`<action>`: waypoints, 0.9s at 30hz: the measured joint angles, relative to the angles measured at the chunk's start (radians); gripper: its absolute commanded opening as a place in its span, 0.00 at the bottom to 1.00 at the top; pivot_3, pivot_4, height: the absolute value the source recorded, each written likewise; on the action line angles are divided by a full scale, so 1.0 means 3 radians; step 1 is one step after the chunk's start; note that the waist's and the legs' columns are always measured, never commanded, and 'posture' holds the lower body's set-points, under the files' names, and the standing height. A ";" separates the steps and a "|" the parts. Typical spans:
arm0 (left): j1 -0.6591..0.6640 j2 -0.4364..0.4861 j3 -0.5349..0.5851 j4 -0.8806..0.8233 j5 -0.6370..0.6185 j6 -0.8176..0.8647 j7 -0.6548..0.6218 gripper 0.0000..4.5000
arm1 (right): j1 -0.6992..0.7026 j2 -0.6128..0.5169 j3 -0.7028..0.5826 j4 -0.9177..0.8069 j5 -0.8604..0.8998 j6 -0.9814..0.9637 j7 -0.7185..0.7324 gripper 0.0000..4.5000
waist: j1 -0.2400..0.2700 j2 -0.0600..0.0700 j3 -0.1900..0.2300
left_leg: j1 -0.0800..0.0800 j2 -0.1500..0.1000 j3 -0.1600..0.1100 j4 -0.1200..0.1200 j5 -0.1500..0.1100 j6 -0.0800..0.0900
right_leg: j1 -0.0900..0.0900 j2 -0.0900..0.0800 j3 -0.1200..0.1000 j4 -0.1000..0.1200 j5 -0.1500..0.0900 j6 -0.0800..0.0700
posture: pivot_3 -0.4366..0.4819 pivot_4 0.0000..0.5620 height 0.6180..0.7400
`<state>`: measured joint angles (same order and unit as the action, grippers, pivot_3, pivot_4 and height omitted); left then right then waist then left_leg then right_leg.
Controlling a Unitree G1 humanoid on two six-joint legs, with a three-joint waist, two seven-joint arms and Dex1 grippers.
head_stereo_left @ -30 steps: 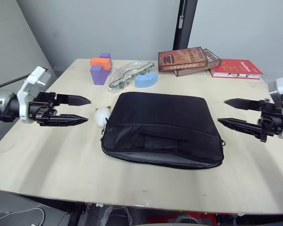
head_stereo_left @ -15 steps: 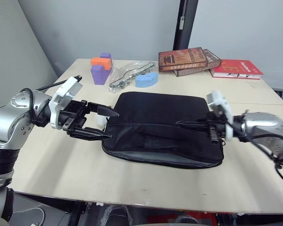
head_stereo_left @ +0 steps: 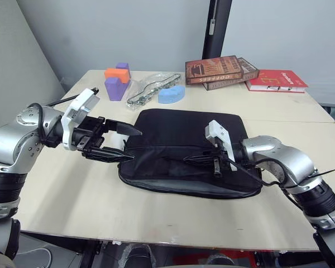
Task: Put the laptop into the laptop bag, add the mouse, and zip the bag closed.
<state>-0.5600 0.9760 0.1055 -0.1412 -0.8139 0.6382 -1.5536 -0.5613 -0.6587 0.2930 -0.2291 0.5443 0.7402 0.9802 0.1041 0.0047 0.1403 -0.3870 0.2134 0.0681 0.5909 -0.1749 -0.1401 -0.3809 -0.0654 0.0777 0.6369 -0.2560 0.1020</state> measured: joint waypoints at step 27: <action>0.0259 -0.0083 0.0277 0.0685 0.0367 0.0047 0.0876 0.78 | -0.0148 0.0262 0.0278 0.0641 -0.0843 -0.0513 0.0290 0.01 | -0.0035 -0.0011 -0.0059 | 0.0014 0.0003 0.0000 0.0007 0.0002 -0.0036 | 0.0002 0.0000 0.0000 0.0035 -0.0015 -0.0038 | 0.48 0.27 1.00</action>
<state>-0.4823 0.9511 0.1887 0.0645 -0.7038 0.6523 -1.2908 -0.6057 -0.5801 0.3763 -0.0369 0.2912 0.5864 1.0671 0.0935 0.0014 0.1225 -0.3828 0.2143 0.0682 0.5930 -0.1744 -0.1509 -0.3802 -0.0655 0.0779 0.6475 -0.2607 0.0906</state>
